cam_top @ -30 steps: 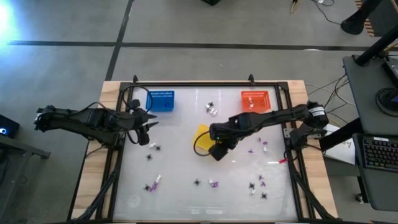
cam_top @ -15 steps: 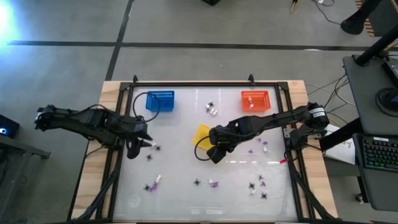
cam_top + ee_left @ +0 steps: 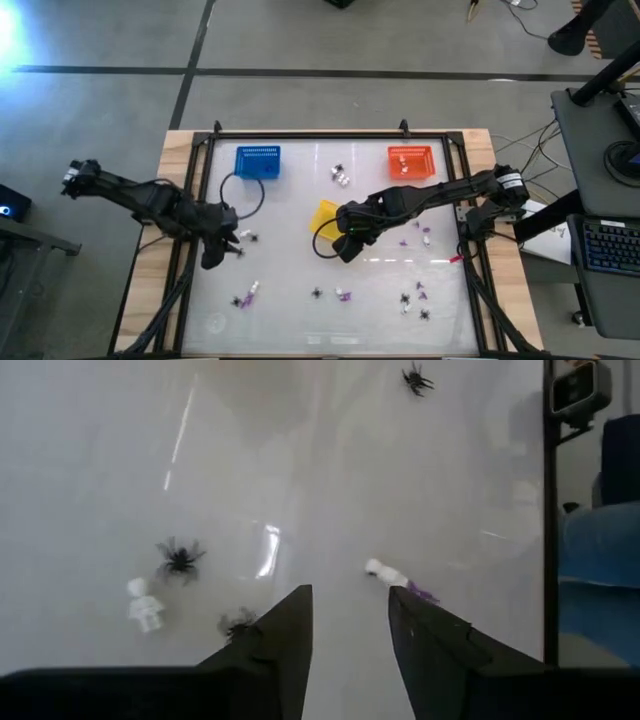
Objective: Sort Halloween decoration
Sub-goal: Put the purple witch hat toy into the blue bin
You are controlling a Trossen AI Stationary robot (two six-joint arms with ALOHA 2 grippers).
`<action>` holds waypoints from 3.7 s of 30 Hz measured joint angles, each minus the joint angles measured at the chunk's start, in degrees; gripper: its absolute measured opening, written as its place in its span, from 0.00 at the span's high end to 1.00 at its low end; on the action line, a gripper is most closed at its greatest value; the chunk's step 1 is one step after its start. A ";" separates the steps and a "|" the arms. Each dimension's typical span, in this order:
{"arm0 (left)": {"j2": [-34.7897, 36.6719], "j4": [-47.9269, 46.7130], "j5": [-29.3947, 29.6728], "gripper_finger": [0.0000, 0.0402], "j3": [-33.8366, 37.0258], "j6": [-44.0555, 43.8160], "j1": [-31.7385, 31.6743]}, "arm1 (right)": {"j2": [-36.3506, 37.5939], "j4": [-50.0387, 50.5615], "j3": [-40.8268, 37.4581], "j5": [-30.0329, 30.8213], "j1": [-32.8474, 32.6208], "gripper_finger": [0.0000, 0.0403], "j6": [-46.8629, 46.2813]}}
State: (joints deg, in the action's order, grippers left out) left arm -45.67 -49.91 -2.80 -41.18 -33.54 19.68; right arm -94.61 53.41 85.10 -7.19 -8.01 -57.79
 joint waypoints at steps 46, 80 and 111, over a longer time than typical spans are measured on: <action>-30.49 20.42 2.28 0.73 1.67 -39.16 21.48 | 0.85 2.44 -0.02 0.76 0.02 0.64 16.50; -39.53 24.83 2.50 0.76 1.65 -37.52 21.88 | 0.87 3.30 0.00 0.76 0.02 0.64 16.79; -38.48 27.14 3.35 1.00 0.30 -34.96 21.86 | 0.87 3.30 -0.01 0.76 0.00 0.64 16.88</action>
State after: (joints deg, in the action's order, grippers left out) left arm -84.15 -22.77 0.55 -40.87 -68.50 41.54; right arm -93.73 56.71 85.09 -6.44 -8.01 -40.91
